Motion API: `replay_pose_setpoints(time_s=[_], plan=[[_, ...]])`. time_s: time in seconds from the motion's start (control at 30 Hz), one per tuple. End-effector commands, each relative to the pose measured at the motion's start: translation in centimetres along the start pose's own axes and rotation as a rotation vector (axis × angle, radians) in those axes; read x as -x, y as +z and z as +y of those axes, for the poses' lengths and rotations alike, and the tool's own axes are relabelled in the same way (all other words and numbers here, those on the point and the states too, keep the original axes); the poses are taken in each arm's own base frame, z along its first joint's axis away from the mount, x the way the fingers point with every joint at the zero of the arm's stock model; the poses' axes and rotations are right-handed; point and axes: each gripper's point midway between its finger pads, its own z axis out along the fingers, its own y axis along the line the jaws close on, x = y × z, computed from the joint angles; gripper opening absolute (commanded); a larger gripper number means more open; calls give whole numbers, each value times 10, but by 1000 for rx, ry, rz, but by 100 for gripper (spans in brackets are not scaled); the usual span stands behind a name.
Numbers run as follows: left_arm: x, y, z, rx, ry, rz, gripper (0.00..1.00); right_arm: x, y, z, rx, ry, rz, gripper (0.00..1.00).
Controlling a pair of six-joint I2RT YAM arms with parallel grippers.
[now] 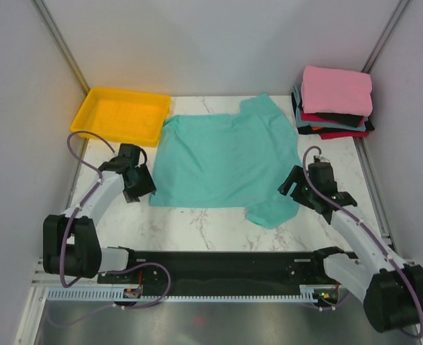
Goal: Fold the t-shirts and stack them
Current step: Fold the tshirt
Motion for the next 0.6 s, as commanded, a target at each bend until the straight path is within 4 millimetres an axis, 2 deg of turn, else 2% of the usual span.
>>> replay_pose_setpoints(time_s=[0.0,0.03,0.07,0.13,0.17,0.23,0.43,0.57], plan=[[26,-12,-18,-86,-132,-142,64,11,-17,-2,18,148,-150,85],[23,-9,-17,-88,-148,-143,63,9,-17,-4,22,162,-153,85],[12,-2,-14,-85,-171,-120,61,3,-16,-4,32,178,-139,84],[6,3,-15,-101,-194,-122,59,-10,-9,-7,34,199,-100,82],[-5,12,-10,-87,-208,-100,58,-18,-3,-13,10,200,-74,80],[-8,17,-8,-83,-217,-98,55,-25,1,-14,11,189,-38,80],[-25,31,-5,-80,-227,-59,50,-17,3,-13,4,148,-55,80],[-25,41,-5,-80,-224,-61,48,-18,5,-14,4,146,-55,80]])
